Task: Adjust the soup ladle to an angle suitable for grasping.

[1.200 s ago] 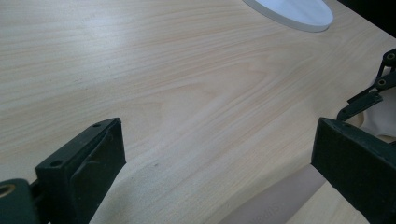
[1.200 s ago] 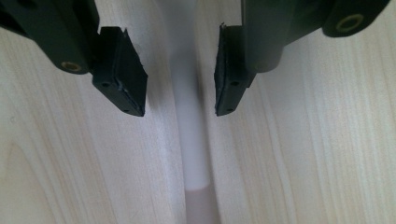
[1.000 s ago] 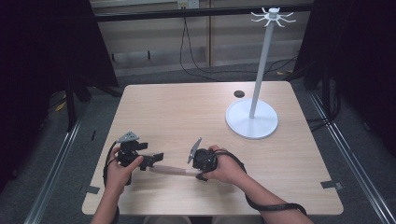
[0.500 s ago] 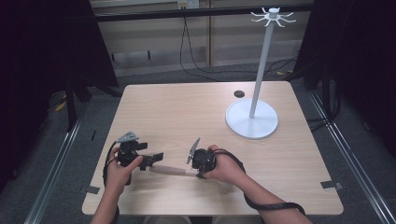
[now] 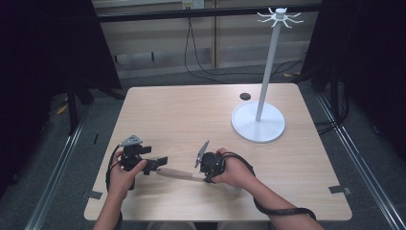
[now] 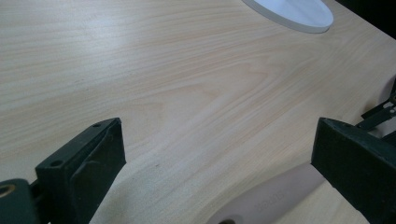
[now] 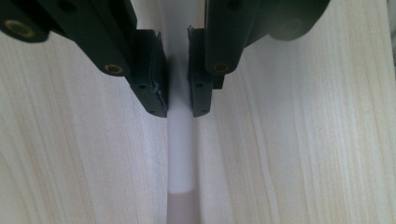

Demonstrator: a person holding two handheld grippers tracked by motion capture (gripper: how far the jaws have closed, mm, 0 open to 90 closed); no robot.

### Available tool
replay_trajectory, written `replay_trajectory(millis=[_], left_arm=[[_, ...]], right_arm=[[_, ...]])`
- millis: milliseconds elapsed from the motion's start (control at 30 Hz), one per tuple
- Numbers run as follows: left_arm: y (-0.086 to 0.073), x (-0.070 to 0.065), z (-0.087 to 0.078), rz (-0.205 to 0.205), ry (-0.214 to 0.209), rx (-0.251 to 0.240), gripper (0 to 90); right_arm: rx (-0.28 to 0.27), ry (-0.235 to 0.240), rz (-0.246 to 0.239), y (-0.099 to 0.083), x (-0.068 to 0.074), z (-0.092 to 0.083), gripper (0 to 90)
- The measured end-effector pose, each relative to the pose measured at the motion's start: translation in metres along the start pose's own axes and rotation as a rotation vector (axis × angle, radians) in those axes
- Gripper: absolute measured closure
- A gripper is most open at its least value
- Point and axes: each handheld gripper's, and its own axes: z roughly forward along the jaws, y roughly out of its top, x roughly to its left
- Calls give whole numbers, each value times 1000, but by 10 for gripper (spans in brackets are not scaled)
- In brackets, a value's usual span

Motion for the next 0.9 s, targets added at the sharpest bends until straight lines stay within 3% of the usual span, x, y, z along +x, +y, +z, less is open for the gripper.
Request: replay_trajectory(millis=[200, 267, 467, 500, 567, 733, 900], left_arm=[[-1, 0, 1, 1, 1, 3, 27], [0, 0, 1, 4, 2, 7, 27], [-1, 0, 3, 5, -6, 8, 27], [-1, -1, 3, 4, -7, 8, 27], [-1, 0, 3, 5, -3, 11, 26], [-1, 1, 2, 4, -4, 11, 27], [-1, 1, 2, 5, -6, 8, 27]], right_arm=[[-19, -10, 14, -6, -4, -5, 785], [-6, -1, 45, -7, -4, -5, 784], [11, -3, 17, -8, -5, 0, 781], [17, -1, 44, -7, -4, 1, 778], [14, -2, 44, -6, -5, 2, 777], [10, -11, 46, -1, -7, 0, 672], [10, -20, 51, 5, -7, 5, 638]])
